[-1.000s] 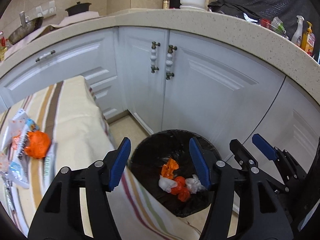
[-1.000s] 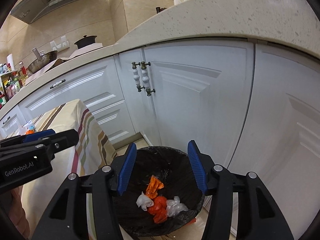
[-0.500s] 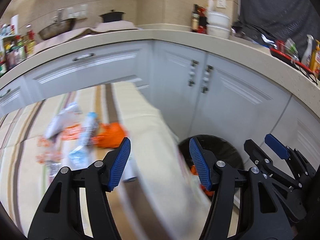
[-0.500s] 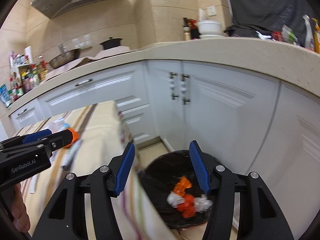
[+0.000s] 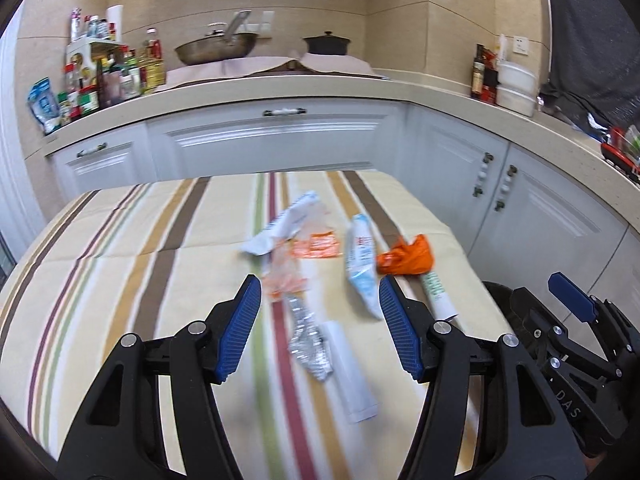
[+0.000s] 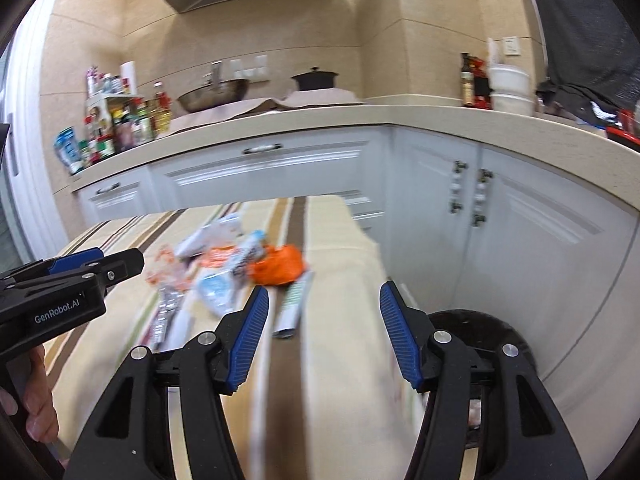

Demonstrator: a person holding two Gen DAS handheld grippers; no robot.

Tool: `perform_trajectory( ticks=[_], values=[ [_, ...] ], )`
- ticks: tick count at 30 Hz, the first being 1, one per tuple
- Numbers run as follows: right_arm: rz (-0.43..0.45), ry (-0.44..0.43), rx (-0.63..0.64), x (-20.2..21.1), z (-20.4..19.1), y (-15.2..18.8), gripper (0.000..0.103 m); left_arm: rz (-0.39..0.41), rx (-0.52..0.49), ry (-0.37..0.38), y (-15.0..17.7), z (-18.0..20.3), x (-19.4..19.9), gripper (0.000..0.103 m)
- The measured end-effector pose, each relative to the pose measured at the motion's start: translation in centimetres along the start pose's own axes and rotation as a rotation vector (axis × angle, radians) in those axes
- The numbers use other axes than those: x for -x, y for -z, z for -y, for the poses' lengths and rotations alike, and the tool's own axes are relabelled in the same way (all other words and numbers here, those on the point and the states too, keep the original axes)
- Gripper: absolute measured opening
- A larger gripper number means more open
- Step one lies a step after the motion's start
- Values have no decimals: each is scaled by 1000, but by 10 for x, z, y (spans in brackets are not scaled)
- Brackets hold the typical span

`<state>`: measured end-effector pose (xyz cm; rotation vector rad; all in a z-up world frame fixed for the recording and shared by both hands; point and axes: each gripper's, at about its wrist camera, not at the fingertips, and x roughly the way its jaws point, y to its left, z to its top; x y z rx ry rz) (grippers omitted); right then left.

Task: Collect trash
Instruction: 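Move both open tools back over the table, then grasp the white paper strip with the right tool while the left tool grasps the foil wrapper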

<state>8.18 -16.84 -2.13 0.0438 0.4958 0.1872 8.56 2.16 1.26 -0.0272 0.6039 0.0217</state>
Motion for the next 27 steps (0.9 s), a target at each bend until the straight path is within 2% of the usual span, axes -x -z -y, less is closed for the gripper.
perform_trajectory(
  ticks=[4, 14, 19, 27],
  values=[
    [-18, -33, 25, -2, -22, 6, 57, 10, 11, -42, 9, -24, 8, 60],
    [-54, -97, 95, -8, -69, 17, 57, -16, 53, -94, 29, -67, 12, 60],
    [-80, -122, 126, -16, -87, 23, 57, -22, 64, -110, 34, -78, 11, 60],
    [-172, -128, 158, -32, -104, 33, 57, -44, 71, -108, 42, -86, 5, 60]
  ],
)
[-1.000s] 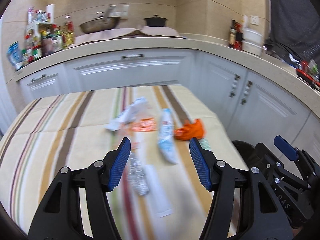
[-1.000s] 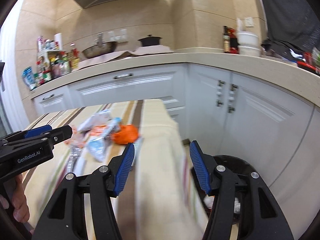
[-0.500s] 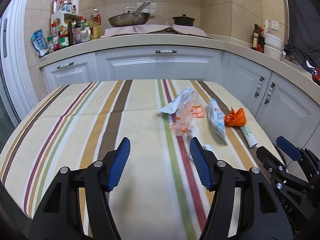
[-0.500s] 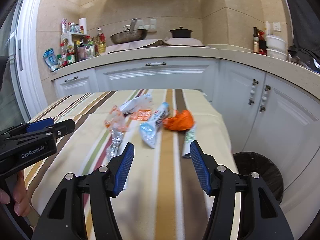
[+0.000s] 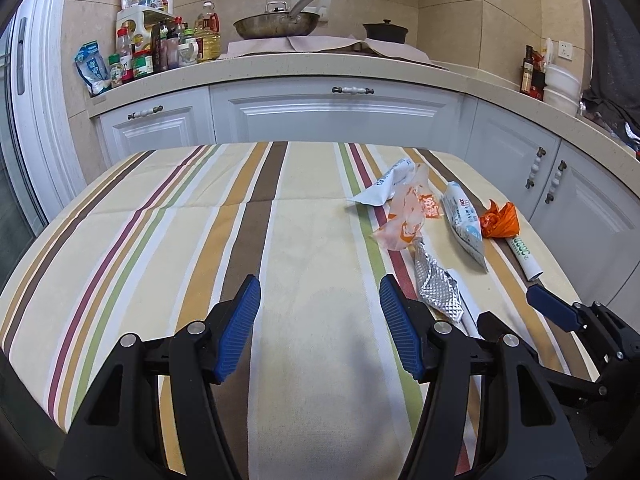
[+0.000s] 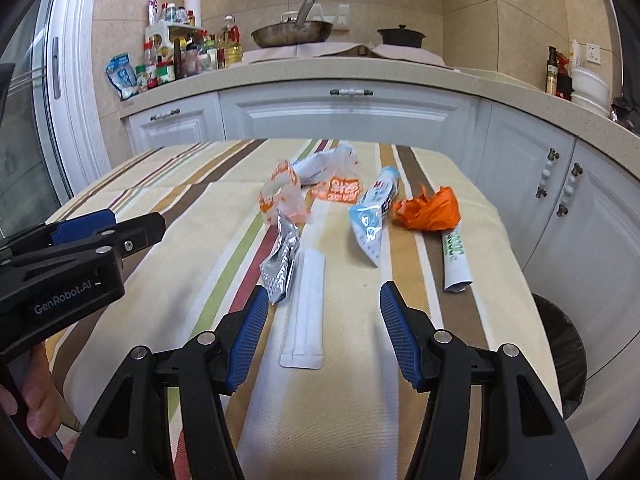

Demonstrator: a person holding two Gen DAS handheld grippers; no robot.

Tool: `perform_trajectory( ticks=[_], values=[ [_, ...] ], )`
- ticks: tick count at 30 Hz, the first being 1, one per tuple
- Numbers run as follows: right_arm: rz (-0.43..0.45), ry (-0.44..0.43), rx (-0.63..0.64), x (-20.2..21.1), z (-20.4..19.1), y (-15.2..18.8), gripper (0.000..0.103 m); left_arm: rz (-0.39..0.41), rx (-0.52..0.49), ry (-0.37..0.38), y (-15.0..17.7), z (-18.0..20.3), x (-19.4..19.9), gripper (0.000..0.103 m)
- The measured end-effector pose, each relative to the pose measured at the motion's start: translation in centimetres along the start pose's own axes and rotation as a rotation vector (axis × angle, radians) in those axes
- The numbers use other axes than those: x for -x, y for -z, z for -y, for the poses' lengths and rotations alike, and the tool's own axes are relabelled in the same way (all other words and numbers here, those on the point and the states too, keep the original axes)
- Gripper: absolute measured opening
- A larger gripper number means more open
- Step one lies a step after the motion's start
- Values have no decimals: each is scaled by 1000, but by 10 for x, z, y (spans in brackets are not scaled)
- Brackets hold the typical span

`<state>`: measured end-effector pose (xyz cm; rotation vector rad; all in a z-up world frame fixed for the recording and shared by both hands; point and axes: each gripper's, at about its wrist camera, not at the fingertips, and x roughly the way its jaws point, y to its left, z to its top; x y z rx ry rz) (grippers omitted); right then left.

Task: Collect trash
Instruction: 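Grasp the white paper strip with the right tool while the left tool grasps the foil wrapper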

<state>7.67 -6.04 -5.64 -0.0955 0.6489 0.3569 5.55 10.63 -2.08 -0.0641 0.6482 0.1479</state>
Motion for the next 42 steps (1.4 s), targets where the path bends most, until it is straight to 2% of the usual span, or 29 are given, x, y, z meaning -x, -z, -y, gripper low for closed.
perform_trajectory(
  ticks=[4, 10, 14, 18, 28, 42],
  values=[
    [-29, 2, -5, -5, 1, 2, 55, -10, 2, 3, 3, -1, -4, 60],
    [-88, -21, -4, -14, 1, 3, 46, -25, 2, 7, 7, -1, -8, 60],
    [-120, -52, -12, -18, 2, 4, 37, -28, -2, 8, 8, 2, -9, 60],
    [-118, -58, -8, -17, 3, 5, 23, -31, -7, 11, 9, 5, -9, 60],
    [-67, -22, -4, -4, 15, 6, 22, -43, -25, 45, 9, 25, -13, 60],
    [4, 66, -94, 17, 72, 11, 22, -87, -95, 91, 7, 81, -37, 60]
  ],
)
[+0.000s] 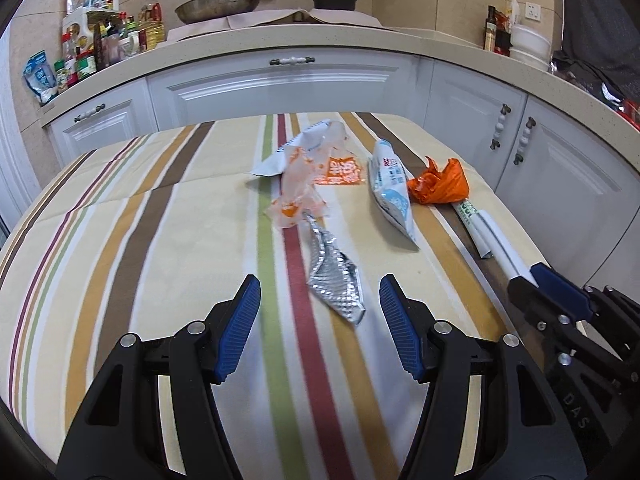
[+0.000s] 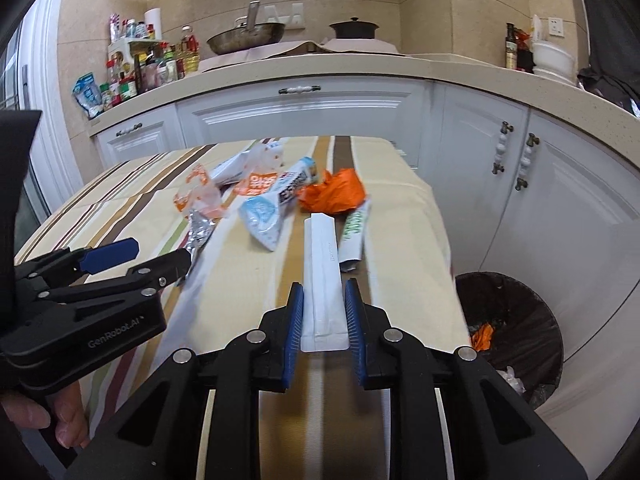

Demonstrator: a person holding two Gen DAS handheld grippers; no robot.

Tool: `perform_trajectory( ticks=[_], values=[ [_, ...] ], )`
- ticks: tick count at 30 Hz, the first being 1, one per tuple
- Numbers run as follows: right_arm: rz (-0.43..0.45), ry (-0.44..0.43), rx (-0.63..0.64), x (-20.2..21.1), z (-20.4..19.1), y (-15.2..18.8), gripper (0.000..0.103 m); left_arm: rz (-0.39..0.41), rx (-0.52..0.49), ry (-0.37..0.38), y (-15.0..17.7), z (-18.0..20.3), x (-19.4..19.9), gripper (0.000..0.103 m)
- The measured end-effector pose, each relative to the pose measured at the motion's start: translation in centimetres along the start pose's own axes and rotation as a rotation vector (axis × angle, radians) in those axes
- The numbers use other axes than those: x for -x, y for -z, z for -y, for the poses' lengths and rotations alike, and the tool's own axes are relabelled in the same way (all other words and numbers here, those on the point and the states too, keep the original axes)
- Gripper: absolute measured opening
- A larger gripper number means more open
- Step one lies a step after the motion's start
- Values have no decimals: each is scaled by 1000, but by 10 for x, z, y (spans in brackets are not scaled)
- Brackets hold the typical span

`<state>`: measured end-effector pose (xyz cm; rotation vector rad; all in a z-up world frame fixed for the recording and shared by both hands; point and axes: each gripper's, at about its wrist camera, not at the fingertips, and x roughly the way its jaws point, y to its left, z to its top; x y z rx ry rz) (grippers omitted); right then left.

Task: Collect trash
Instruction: 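Grasp the white paper strip with the right tool while the left tool grasps the foil wrapper, then lift the foil wrapper and paper strip and carry them toward the bin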

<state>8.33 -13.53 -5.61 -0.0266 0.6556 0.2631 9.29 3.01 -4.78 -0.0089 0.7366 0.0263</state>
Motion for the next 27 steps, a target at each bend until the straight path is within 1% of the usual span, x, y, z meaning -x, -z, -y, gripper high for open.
perform_trajectory(
  ticks=[7, 8, 9, 10, 11, 12, 13, 18, 20, 27],
  values=[
    [13, -10, -37, -1, 16, -1, 22, -58, -15, -21, -6, 13, -20, 59],
    [15, -12, -40, 0, 18, -1, 23, -70, -14, -20, -7, 14, -22, 57],
    [16, -13, -42, 0, 19, -1, 22, -80, -14, -16, -7, 14, -23, 50],
    [17, -14, -44, 0, 20, 0, 22, -87, -15, -14, -6, 14, -25, 47],
    [18, -15, -46, 0, 21, 0, 23, -96, -16, -8, -5, 14, -26, 41],
    [17, -16, -47, 0, 21, 0, 23, -94, -16, 0, -5, 14, -26, 36],
    [17, -16, -49, -1, 21, 0, 23, -91, -19, 0, -4, 14, -26, 33],
    [22, -14, -49, 0, 21, 2, 22, -75, -1, 11, -1, 12, -23, 32],
    [26, -13, -48, 1, 21, 1, 23, -66, 0, 13, -1, 11, -21, 13],
    [48, -3, -44, 9, 21, -1, 22, -2, 2, 18, 0, 7, -3, 13]
  ],
)
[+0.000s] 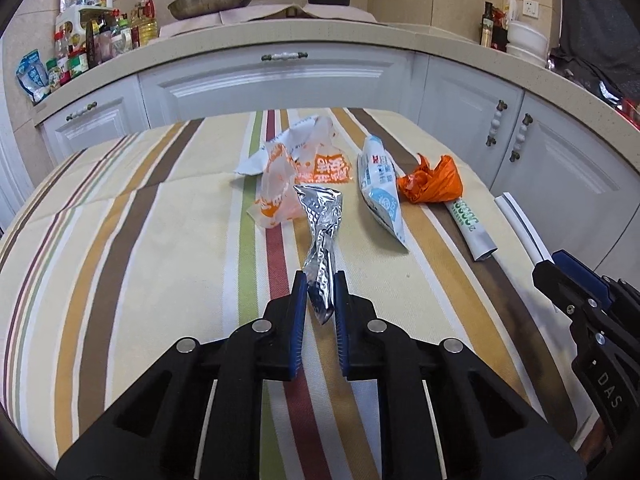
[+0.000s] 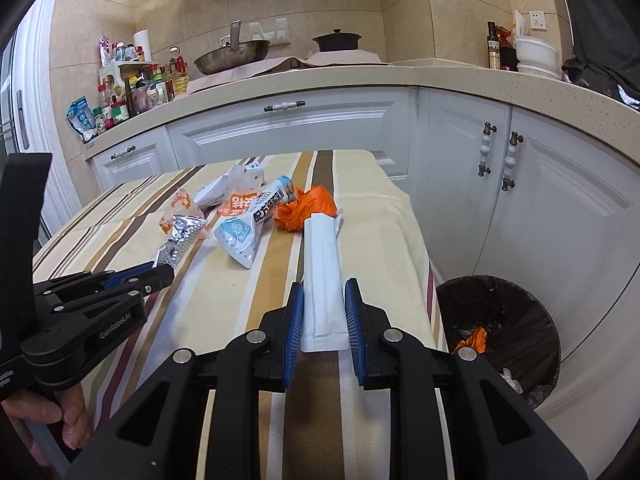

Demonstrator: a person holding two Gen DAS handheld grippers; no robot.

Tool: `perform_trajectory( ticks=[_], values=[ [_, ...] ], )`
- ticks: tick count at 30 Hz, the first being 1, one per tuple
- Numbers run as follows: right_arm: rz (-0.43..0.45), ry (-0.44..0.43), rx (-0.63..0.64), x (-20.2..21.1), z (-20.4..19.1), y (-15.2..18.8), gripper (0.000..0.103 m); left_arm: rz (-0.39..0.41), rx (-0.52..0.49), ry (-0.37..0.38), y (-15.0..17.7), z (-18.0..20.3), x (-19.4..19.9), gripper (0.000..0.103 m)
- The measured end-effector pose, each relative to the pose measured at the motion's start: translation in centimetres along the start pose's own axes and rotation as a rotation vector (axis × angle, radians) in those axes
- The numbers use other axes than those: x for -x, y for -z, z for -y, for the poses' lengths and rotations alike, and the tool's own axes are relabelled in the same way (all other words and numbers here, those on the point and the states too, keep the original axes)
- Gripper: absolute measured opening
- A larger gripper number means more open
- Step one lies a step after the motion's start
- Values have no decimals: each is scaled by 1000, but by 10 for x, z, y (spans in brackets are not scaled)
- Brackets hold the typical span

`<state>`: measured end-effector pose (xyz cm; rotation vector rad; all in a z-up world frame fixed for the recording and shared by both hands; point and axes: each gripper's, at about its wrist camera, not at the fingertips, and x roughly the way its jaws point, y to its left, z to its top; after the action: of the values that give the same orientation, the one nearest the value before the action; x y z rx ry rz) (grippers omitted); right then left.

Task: Collect trash
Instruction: 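Lift the foil wrapper and paper strip and carry them toward the bin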

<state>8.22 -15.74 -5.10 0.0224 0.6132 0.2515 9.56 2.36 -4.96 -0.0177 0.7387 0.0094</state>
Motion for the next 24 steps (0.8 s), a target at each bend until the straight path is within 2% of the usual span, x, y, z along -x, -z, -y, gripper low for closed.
perform_trajectory(
  ticks=[8, 14, 24],
  values=[
    [16, 2, 5, 5, -3, -2, 22, 16, 14, 8, 0, -10, 12, 13],
    [38, 15, 2, 12, -1, -4, 23, 75, 0, -8, 0, -11, 32, 13],
    [73, 49, -7, 28, 8, -8, 22, 129, -2, 11, -3, -8, 56, 13]
  ],
)
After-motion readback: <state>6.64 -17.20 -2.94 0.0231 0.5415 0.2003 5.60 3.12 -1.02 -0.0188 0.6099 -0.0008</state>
